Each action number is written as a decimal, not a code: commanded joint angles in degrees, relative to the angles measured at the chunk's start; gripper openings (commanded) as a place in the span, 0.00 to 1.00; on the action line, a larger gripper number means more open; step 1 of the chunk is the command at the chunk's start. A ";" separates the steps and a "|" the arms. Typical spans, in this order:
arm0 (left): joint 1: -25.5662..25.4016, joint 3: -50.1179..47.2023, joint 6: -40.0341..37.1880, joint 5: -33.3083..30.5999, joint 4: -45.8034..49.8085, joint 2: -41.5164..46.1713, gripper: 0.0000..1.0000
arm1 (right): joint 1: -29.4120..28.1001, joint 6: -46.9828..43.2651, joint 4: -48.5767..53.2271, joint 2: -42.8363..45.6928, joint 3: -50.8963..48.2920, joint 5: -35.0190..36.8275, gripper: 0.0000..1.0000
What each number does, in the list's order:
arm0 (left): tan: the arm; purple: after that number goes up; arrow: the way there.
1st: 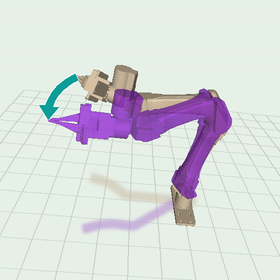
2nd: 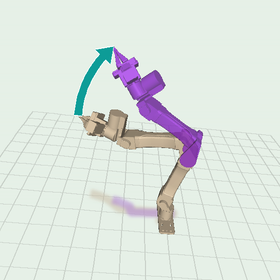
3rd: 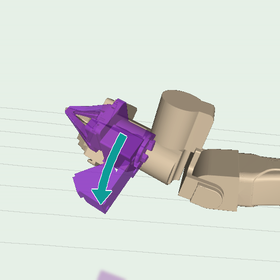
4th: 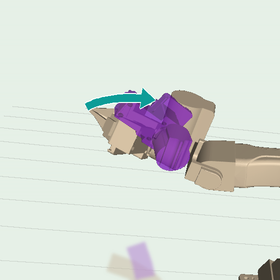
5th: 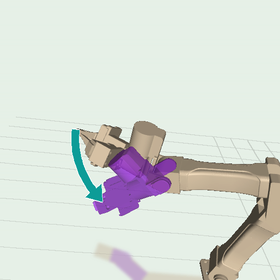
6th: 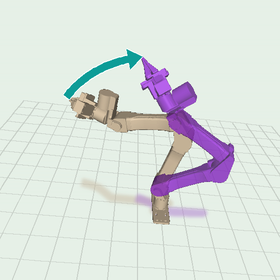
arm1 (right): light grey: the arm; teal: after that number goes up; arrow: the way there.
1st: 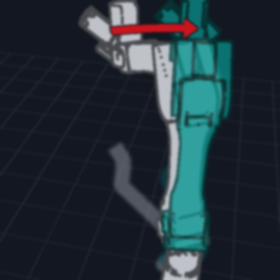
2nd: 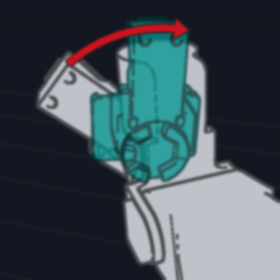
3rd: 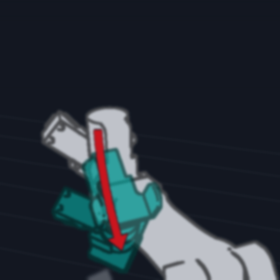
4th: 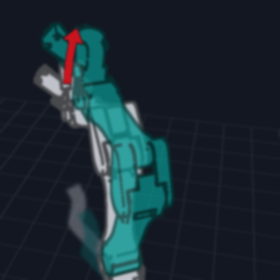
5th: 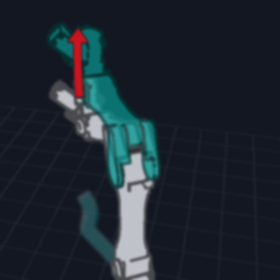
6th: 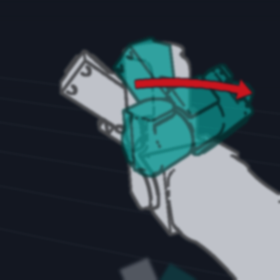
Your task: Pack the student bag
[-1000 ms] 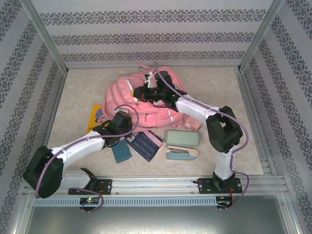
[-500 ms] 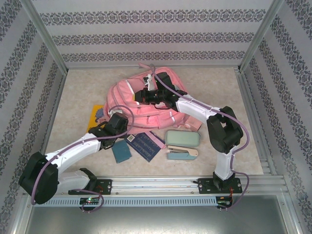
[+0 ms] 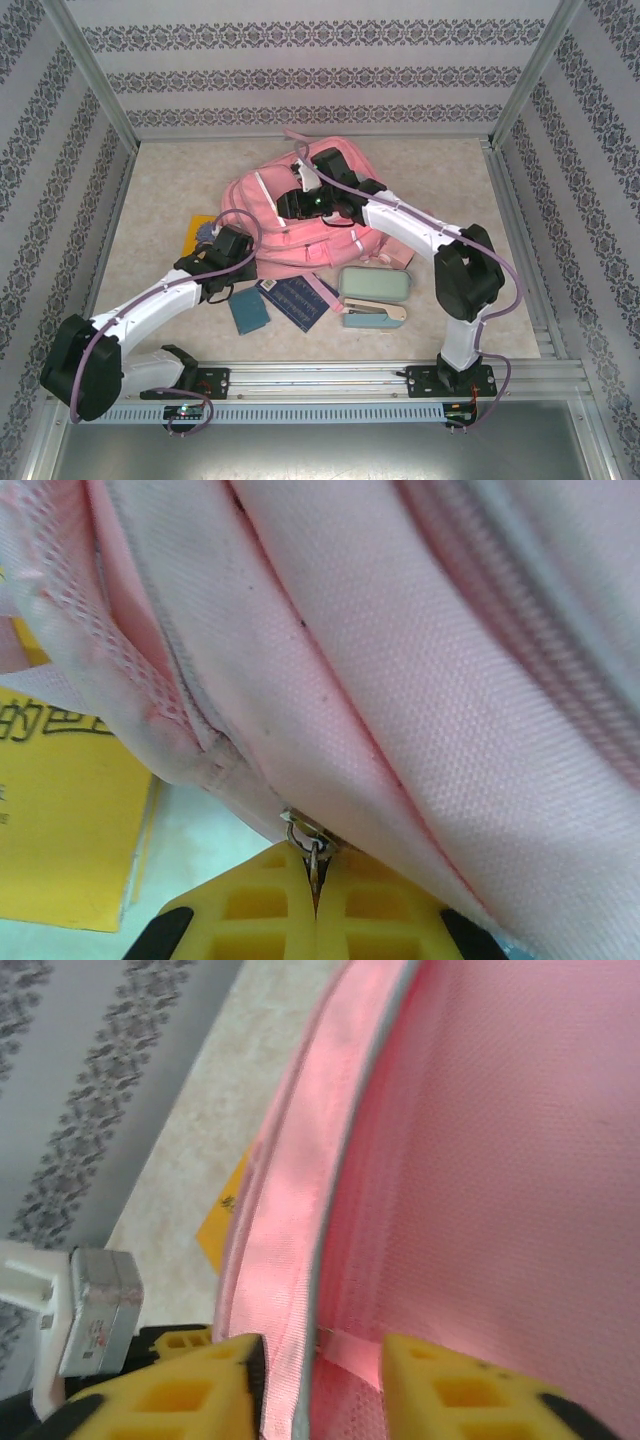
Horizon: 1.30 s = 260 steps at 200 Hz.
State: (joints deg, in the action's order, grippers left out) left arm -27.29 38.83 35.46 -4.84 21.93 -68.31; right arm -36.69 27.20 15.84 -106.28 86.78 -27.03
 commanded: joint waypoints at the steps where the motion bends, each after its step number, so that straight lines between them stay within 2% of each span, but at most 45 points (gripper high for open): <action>1: 0.47 0.37 2.32 5.48 -0.54 1.83 0.00 | -1.30 2.13 4.36 5.63 0.14 13.59 0.44; 32: 0.30 2.13 2.17 11.76 0.68 3.89 0.00 | -2.73 9.80 8.08 12.74 -4.17 26.00 0.46; 51: 0.01 4.42 1.90 15.41 2.17 4.16 0.00 | -2.64 16.64 10.18 17.21 -7.59 29.74 0.46; 67: -0.39 6.62 1.71 17.28 3.00 4.77 0.00 | -2.59 24.34 15.85 20.63 -8.77 33.21 0.46; 93: -1.84 11.86 1.10 18.67 4.97 4.43 0.00 | -3.22 32.98 18.99 25.54 -11.85 31.20 0.46; 123: -4.99 17.53 0.79 20.47 6.39 1.86 0.00 | -3.96 41.36 15.67 29.66 -17.61 24.06 0.47; 158: -10.70 21.10 1.19 20.34 6.04 -1.34 0.00 | -6.35 51.04 11.76 33.24 -23.93 23.35 0.51; 180: -13.14 22.04 1.25 19.27 5.54 -2.17 0.00 | -7.68 57.14 4.86 34.21 -29.37 21.97 0.54; 229: -15.55 21.97 1.54 18.64 4.12 -2.57 0.00 | -8.86 64.42 -1.28 36.67 -36.66 24.65 0.54; 260: -16.97 21.95 1.49 19.35 3.09 -2.70 0.00 | -8.43 64.72 -5.20 37.17 -39.04 28.34 0.51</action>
State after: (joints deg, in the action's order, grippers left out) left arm -42.35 58.15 36.73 13.47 29.15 -71.68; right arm -45.17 89.56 15.14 -69.93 49.08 -3.09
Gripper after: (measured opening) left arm 0.050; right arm 0.523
